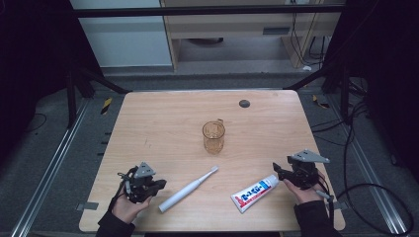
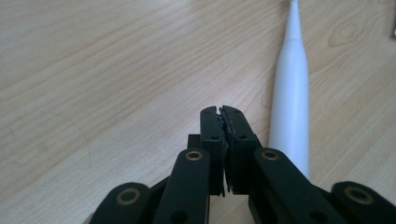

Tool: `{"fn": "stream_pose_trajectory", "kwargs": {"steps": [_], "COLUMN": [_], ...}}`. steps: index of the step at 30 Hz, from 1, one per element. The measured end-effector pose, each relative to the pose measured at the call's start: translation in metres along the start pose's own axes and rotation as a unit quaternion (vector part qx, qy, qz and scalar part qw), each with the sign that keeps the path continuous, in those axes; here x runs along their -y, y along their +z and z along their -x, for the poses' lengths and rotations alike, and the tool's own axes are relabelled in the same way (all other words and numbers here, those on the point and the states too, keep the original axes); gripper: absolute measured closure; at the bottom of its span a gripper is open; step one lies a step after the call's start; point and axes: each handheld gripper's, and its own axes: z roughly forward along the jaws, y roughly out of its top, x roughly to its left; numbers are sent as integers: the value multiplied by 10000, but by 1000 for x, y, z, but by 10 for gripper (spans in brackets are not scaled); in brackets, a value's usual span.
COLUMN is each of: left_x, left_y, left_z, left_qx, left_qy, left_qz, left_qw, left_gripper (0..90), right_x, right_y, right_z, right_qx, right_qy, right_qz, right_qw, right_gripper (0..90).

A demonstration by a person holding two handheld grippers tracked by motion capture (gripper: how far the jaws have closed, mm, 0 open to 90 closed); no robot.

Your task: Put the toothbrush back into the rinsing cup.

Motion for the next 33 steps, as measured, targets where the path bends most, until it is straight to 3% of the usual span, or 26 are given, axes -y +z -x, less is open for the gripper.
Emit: {"fn": "stream_pose_trajectory", "kwargs": {"steps": [7, 15, 22, 33], "left_x": [-12, -25, -38, -67], "left_y": [-4, -10, -14, -7], "left_z": [-1, -1, 4, 17], "left_qx": [-96, -79, -86, 3], "left_qy": [-31, -73, 168, 502], "left_qz": [78, 254, 288, 228], "left_qw": [9999, 9996, 9994, 9985], "left_gripper": [795, 623, 493, 412], "right_x": [0, -2, -3, -3], "right_y": [0, -1, -1, -1], "right_z": [1, 1, 3, 4], "right_qx": [15, 17, 22, 25], "right_qy": [12, 21, 43, 76], "right_qz": [-3, 24, 35, -3], "right_qw": [10000, 10000, 10000, 10000], "right_gripper": [373, 366, 360, 356]}}
